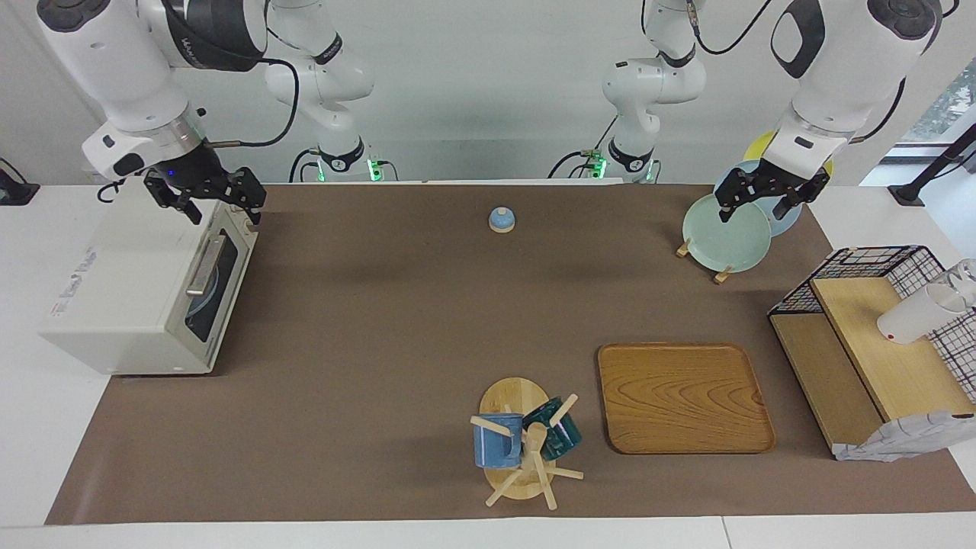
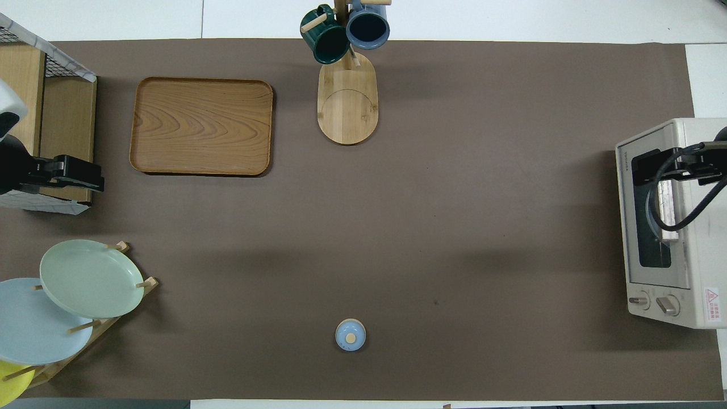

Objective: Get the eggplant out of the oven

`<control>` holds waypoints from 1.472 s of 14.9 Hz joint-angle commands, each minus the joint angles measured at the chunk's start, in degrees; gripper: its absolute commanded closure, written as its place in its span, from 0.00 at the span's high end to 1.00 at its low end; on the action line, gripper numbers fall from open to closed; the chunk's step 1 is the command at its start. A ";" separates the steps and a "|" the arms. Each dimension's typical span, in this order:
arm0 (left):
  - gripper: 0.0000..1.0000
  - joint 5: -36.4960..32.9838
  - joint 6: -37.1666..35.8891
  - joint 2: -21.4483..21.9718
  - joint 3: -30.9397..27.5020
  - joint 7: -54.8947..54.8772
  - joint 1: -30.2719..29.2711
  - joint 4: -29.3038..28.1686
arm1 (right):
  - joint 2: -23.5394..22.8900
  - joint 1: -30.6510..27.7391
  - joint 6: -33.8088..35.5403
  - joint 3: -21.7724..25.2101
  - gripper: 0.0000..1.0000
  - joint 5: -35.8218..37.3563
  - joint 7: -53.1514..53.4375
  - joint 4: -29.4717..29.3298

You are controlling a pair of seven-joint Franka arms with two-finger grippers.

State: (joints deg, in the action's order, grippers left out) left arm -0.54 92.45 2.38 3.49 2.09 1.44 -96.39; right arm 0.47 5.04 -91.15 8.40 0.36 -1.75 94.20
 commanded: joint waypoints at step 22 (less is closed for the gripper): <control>1.00 -1.21 -0.87 -0.19 -0.51 0.20 0.58 0.59 | -0.91 -0.03 -14.13 5.13 0.00 8.34 1.66 15.04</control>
State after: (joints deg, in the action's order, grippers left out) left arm -0.54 92.45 2.38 3.49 2.09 1.44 -96.39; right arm -1.47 4.91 -102.53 12.87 7.27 -0.64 106.09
